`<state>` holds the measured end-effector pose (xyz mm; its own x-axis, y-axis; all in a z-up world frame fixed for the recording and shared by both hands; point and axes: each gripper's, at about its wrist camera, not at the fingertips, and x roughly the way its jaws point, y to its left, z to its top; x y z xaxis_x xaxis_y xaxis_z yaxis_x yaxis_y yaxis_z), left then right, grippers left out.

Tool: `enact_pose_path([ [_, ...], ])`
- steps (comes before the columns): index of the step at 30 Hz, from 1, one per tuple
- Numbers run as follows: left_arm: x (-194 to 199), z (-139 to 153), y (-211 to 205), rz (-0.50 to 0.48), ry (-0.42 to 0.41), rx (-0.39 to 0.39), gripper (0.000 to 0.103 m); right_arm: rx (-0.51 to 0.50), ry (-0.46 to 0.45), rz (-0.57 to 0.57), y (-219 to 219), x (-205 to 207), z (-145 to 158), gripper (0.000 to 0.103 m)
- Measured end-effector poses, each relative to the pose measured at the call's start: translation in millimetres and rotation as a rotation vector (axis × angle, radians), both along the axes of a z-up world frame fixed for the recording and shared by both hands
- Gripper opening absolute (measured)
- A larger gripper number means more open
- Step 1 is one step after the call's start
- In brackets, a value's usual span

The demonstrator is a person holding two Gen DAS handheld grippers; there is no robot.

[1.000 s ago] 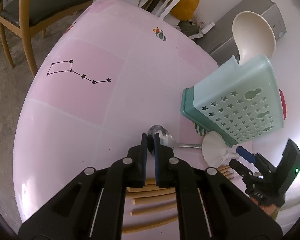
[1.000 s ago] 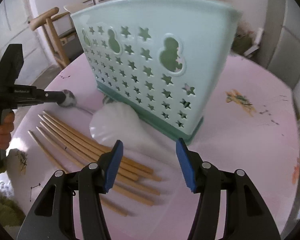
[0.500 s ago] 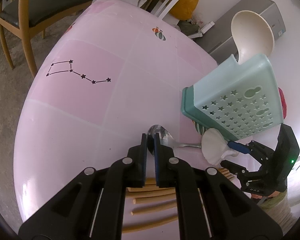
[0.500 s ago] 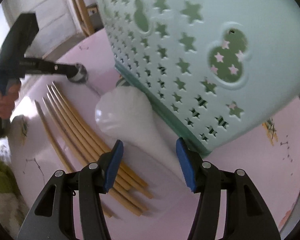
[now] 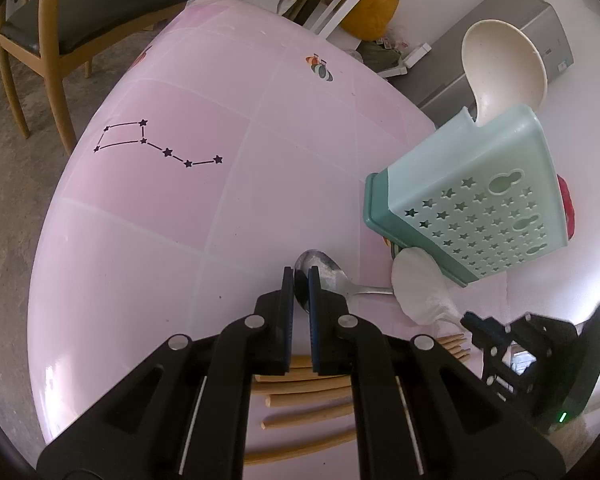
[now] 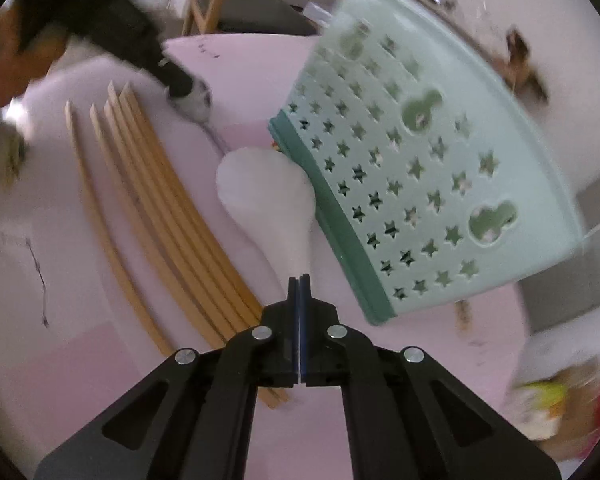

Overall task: Organize utensils
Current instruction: 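Close the right tool on the white rice paddle while the left tool holds the spoon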

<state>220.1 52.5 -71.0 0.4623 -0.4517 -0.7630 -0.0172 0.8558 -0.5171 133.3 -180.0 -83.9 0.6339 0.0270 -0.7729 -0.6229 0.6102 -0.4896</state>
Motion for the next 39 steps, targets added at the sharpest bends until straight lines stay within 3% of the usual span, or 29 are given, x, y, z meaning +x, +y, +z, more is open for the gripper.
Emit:
enact_pose_path([
  [2,-0.7,-0.1,0.1,0.0,0.0,0.0,0.006,-0.024,-0.017,0.0,2.3,-5.8,-3.4,0.0],
  [6,-0.5,-0.1,-0.3,0.0,0.0,0.0,0.006,0.132,0.047,-0.082,-4.5,6.7,6.1,0.0],
  [8,-0.6,-0.1,-0.2,0.001,0.0,0.0,0.006,0.191,0.067,-0.119,-10.6,14.3,8.5,0.01],
  [10,-0.4,-0.3,0.0,0.002,-0.001,0.0,0.006,0.266,0.103,-0.146,-14.2,30.3,12.9,0.03],
  [12,-0.5,-0.5,0.6,0.002,-0.001,-0.002,0.006,0.331,0.17,-0.165,-20.8,46.4,11.1,0.036],
  [19,0.1,-0.5,0.2,0.001,-0.001,-0.003,0.006,0.416,0.341,-0.155,-26.9,89.6,3.1,0.038],
  [23,-0.2,-0.6,0.3,0.001,-0.001,-0.004,0.006,0.363,0.335,-0.093,-16.0,94.6,5.2,0.029],
  [33,-0.4,-0.8,-0.2,0.002,-0.003,-0.005,0.006,0.109,0.087,0.021,21.1,60.0,1.6,0.021],
  [39,-0.4,-1.2,-0.4,0.002,-0.003,-0.006,0.006,-0.211,-0.237,0.129,53.8,22.1,-17.6,0.02],
])
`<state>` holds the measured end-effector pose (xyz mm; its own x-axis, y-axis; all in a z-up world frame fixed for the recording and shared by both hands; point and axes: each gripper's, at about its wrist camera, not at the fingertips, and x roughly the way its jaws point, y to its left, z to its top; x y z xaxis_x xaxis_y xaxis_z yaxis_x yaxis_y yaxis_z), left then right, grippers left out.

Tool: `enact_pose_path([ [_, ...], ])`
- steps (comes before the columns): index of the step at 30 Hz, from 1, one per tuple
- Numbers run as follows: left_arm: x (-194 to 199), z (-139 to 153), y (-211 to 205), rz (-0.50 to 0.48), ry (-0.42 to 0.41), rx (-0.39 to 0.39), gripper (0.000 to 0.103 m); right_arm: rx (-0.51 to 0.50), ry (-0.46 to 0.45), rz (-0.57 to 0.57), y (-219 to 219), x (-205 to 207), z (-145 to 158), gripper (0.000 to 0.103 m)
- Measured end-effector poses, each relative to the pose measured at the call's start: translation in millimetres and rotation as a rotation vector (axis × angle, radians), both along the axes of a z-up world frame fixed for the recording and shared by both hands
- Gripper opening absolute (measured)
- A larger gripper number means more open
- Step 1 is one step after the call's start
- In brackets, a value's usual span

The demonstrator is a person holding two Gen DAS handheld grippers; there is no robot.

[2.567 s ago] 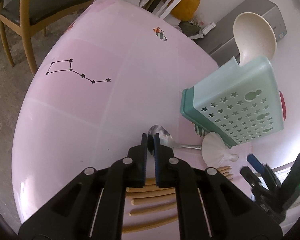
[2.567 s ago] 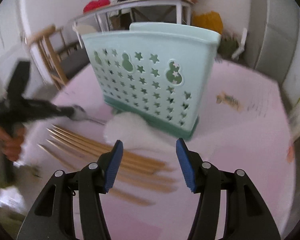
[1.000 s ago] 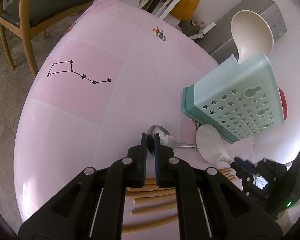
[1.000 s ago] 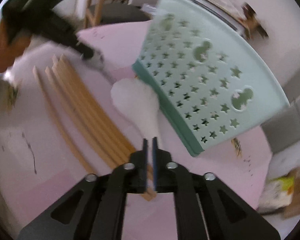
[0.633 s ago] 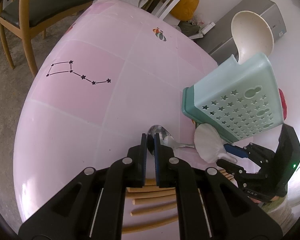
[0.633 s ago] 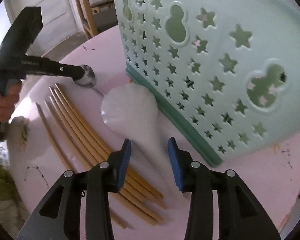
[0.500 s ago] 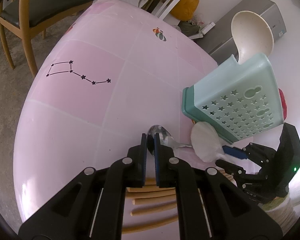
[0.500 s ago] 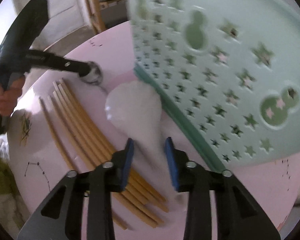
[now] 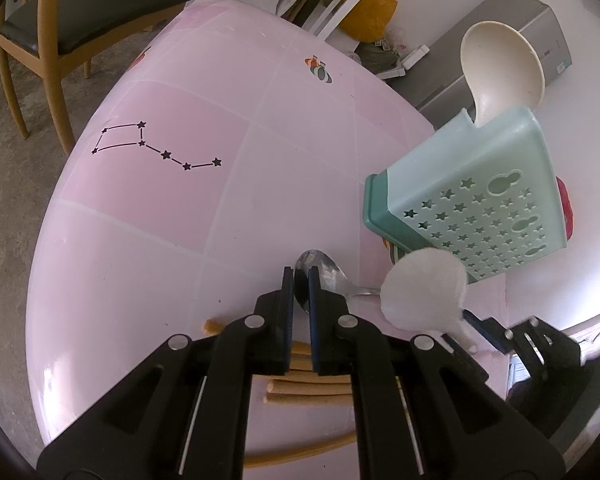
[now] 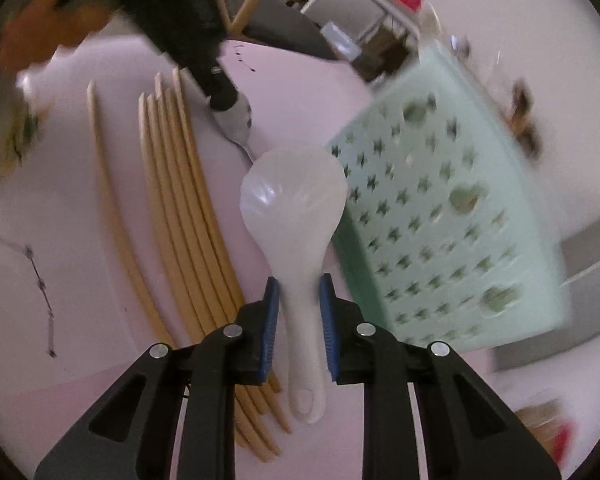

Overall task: Organize utensils
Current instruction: 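Close the right tool on the white rice paddle while the left tool holds the spoon, then lift the white rice paddle with the right tool toward the green holder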

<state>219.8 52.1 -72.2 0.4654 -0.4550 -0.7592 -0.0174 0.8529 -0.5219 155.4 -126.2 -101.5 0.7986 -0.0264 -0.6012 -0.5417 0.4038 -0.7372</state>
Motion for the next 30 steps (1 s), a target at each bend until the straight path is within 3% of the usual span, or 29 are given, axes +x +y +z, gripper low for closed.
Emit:
enact_pose_path([
  [4,0.0,0.0,-0.3,-0.001,-0.001,0.002,0.006,-0.201,-0.181,0.102,8.2,-22.3,-22.3,0.019],
  [11,0.2,0.3,-1.1,0.0,-0.001,0.0,0.006,-0.29,-0.219,0.184,6.9,-41.9,-27.8,0.02],
  [14,0.4,0.4,-1.3,0.0,-0.001,0.0,0.006,-0.216,-0.151,0.152,5.7,-52.4,-13.0,0.021],
  [21,0.3,0.1,-1.4,0.001,-0.001,-0.001,0.006,0.091,0.005,0.054,9.1,-34.0,21.6,0.021],
  [26,1.1,0.4,-1.4,0.002,0.001,-0.002,0.006,0.105,0.018,0.07,22.0,-25.1,8.8,0.021],
  [30,2.9,1.2,-2.6,0.002,0.005,-0.005,0.005,0.087,0.028,0.104,27.3,-40.2,-3.0,0.021],
])
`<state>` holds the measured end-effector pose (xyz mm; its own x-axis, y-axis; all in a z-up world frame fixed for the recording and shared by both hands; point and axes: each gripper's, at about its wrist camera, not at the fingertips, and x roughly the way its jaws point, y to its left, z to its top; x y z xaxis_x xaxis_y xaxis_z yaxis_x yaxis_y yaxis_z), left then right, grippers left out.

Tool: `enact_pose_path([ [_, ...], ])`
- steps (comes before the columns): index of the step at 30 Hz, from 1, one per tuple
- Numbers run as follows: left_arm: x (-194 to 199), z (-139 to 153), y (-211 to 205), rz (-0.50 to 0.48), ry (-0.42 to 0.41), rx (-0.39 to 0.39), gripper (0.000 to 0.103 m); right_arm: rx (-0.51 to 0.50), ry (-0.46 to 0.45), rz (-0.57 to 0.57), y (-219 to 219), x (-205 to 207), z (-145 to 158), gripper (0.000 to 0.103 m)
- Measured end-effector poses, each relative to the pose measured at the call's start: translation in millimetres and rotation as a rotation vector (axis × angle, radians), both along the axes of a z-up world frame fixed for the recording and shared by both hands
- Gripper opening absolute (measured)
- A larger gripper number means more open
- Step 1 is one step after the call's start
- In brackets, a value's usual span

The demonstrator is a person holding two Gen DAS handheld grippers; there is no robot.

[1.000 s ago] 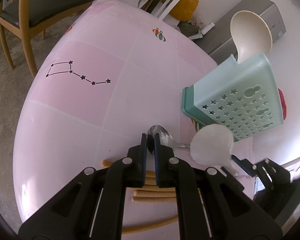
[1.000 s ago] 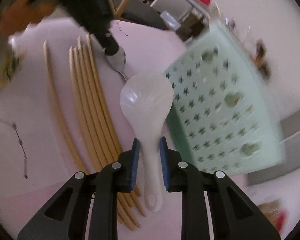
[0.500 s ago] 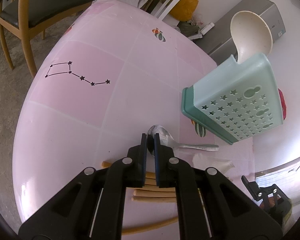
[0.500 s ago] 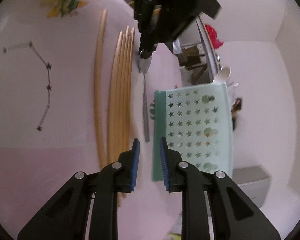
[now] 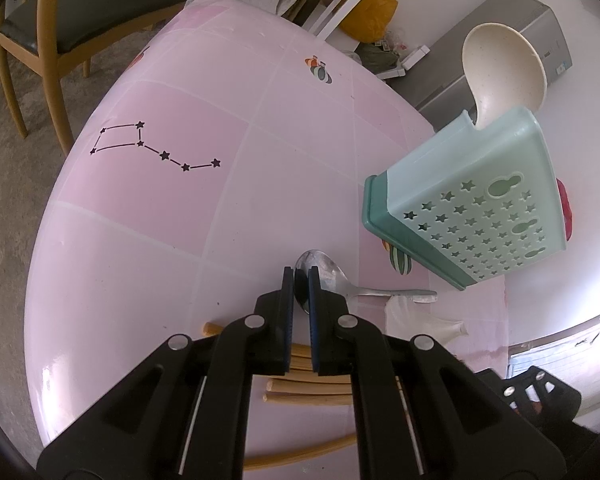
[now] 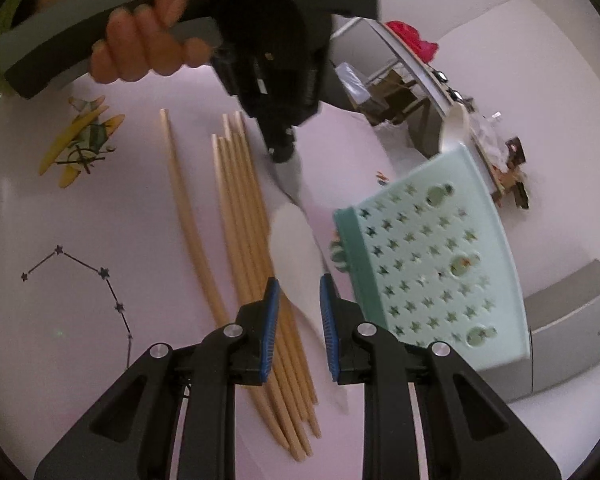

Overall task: Organize utensils
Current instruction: 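Lift the white rice paddle with the right tool toward the green holder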

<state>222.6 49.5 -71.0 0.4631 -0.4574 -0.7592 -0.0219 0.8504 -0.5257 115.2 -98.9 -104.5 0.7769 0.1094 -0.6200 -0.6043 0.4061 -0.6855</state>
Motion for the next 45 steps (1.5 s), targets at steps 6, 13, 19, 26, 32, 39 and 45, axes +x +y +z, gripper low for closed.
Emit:
enact_pose_path([
  [6,0.8,0.0,-0.5,0.002,0.0,0.0,0.005,-0.011,0.006,0.004,5.5,3.3,-6.7,0.021],
  [13,0.3,-0.4,-0.3,0.001,0.001,-0.003,0.005,-0.01,-0.051,-0.037,3.2,12.8,-5.2,0.02],
  [19,0.7,-0.8,-0.5,0.001,0.002,-0.004,0.005,-0.032,-0.084,-0.057,4.9,19.7,-9.0,0.02],
  [26,1.2,-0.9,-1.1,0.0,0.004,-0.005,0.005,-0.062,-0.087,-0.096,8.5,33.6,-19.7,0.016],
  [32,1.6,-1.2,-0.3,0.003,0.009,-0.011,0.005,-0.075,-0.11,-0.122,10.5,40.6,-22.6,0.004],
  [39,1.4,-0.4,-0.2,0.0,0.016,-0.008,0.006,0.005,-0.153,-0.152,1.0,38.4,2.7,0.003],
  [45,2.4,1.1,-0.1,0.005,0.028,0.0,0.006,0.114,-0.196,-0.197,-10.1,27.5,38.1,0.002],
])
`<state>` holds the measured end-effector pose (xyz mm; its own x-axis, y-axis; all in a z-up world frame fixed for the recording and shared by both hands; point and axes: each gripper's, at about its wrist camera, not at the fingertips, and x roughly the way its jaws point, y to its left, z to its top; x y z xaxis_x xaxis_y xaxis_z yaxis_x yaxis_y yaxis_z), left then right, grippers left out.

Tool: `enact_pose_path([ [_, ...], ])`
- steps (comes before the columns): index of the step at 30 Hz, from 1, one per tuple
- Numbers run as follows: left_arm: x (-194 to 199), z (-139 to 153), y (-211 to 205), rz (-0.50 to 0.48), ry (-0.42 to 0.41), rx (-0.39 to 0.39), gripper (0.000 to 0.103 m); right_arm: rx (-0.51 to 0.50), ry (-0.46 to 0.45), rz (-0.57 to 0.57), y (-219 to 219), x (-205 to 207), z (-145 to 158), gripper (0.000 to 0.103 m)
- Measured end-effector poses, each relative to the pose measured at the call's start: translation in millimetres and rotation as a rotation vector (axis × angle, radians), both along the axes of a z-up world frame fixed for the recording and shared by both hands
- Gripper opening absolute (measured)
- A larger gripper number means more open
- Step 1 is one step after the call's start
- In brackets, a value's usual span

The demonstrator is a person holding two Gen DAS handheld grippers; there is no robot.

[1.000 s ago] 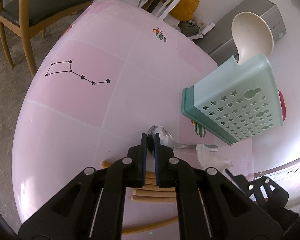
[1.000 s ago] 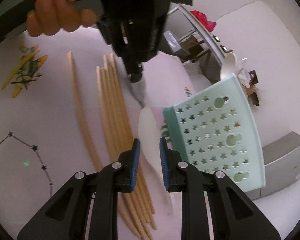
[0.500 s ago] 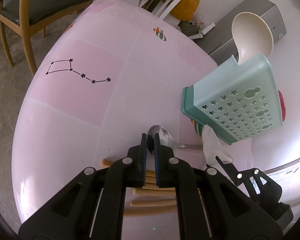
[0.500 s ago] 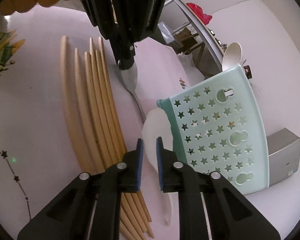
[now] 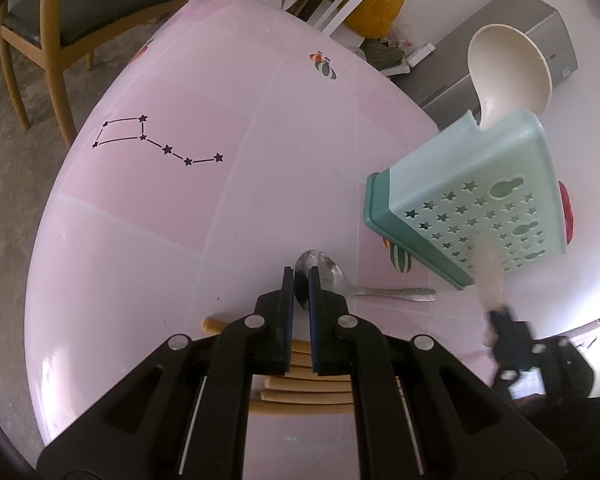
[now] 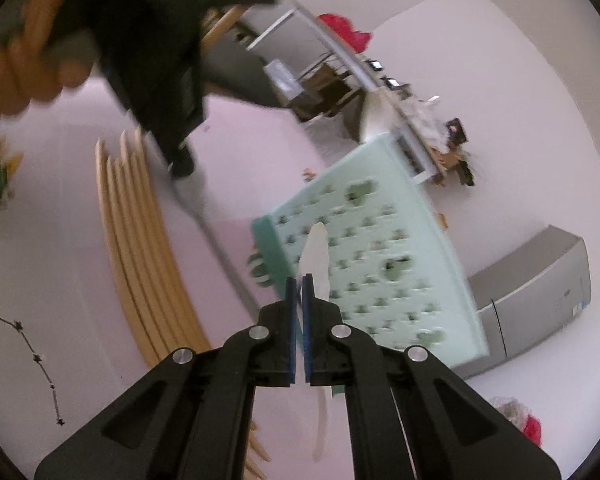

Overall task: Organize utensils
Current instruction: 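Lift the white rice paddle with the right tool toward the green holder, then lower the rice paddle into the green holder and open the right tool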

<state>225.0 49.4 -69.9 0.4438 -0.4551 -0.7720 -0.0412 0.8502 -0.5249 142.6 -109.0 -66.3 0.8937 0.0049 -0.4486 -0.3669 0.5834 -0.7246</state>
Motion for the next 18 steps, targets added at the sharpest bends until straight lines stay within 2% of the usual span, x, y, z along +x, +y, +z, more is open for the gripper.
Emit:
enact_pose_path([
  [11,-3.4,3.5,-6.3,0.026,-0.006,0.044,0.006,0.404,-0.107,-0.02,-45.2,-25.2,117.0,0.002],
  [14,-9.6,11.0,-7.4,0.029,-0.046,0.06,0.005,0.551,-0.128,-0.01,-69.5,-22.2,150.7,0.002],
  [18,-20.4,33.5,-12.7,0.015,-0.146,0.1,0.002,0.755,-0.144,-0.014,-112.2,-7.5,183.0,0.002],
])
